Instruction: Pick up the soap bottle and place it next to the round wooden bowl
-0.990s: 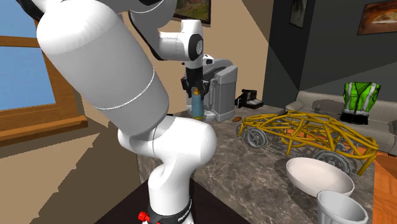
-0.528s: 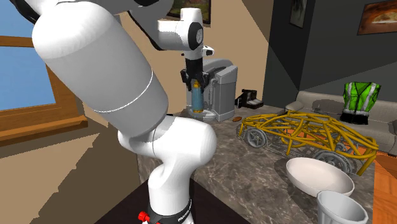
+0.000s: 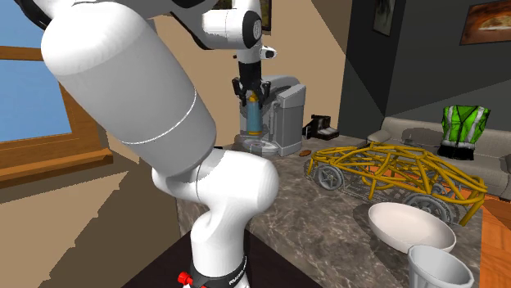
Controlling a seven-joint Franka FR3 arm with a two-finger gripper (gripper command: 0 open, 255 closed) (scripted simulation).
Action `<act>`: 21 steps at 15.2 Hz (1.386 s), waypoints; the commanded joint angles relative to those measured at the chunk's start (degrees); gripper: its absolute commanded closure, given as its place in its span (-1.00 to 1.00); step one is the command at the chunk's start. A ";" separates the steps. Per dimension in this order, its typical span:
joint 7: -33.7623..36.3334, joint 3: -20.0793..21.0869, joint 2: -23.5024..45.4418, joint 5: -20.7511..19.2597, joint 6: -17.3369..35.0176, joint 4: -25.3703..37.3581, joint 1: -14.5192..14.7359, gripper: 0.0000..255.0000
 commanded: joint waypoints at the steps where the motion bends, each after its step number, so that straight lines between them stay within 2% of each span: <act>1: 0.10 -0.14 -0.22 -0.15 -1.84 1.61 -0.06 1.00; 4: 0.20 -0.26 -0.09 -0.31 -3.49 3.41 -0.14 1.00; 12: -11.21 -10.77 -2.30 -3.18 -5.28 1.89 -3.24 1.00; 21: -24.01 -22.67 0.43 -6.48 -6.93 5.27 -6.42 1.00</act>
